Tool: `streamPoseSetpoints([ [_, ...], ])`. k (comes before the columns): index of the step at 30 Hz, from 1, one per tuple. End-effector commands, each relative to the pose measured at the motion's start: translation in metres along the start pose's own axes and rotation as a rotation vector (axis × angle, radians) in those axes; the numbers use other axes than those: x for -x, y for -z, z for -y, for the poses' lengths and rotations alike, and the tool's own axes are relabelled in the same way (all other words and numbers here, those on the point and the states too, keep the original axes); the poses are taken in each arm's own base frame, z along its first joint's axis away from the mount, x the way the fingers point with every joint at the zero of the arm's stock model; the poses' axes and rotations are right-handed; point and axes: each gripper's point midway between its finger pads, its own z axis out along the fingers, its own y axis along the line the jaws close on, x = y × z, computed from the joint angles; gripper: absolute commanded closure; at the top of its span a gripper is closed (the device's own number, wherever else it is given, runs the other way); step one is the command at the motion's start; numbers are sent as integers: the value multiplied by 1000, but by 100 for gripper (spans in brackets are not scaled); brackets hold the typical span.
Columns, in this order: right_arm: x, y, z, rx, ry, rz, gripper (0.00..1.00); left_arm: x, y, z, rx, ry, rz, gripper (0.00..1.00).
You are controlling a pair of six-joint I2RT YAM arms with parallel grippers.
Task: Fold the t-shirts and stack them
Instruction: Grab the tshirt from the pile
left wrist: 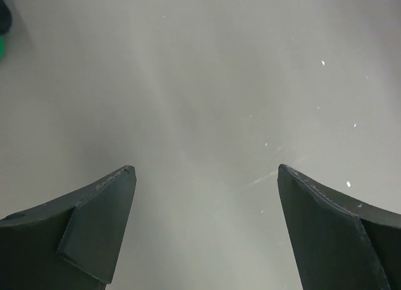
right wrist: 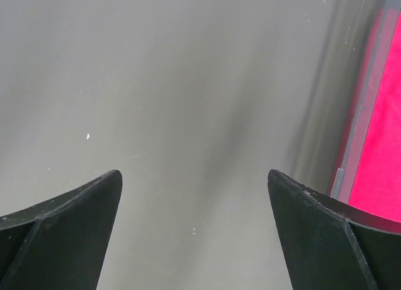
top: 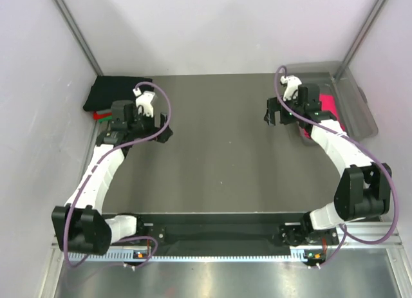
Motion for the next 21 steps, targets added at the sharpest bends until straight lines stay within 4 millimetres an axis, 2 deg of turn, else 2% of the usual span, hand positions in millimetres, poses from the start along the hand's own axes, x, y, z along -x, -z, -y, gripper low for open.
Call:
streamPoseSetpoints([
  [1,26,14,33,-64,-127,84,1,17,18,2,-46,-84,96,1],
  [3,34,23,43,23,-186,113,1,13,23,-11,8,-62,98,1],
  [4,31,30,71,17,-261,118,0,5,24,-16,29,-64,87,1],
  [5,31,35,75,82,-287,120,0,8,33,-18,61,-112,119,3],
  [6,41,47,57,287,-295,148,0,5,37,-29,131,-121,122,4],
  [7,36,50,79,322,-363,155,0,-4,39,-31,146,-129,113,5],
  [8,24,50,91,282,-432,101,0,-2,49,-29,159,-185,133,6],
  [9,38,55,107,232,-401,103,0,-8,54,-29,162,-198,119,7],
  [10,27,47,127,181,-337,62,0,-9,65,-35,201,-199,131,8],
  [11,24,48,138,133,-304,39,0,-13,69,-37,216,-212,121,8],
  [12,20,51,162,11,-262,6,0,-16,74,-42,235,-210,120,8],
  [14,20,55,183,-101,-134,12,0,-23,83,-43,259,-211,120,8],
  [15,18,56,200,-193,-96,1,1,-24,86,-45,268,-206,123,8],
  [19,4,55,224,-304,-39,-56,0,-25,92,-37,240,-182,148,7],
  [20,0,56,237,-367,-42,-69,0,-23,93,-35,226,-172,157,7],
  [21,-9,49,243,-369,-38,-98,0,-22,92,-35,220,-163,161,7],
])
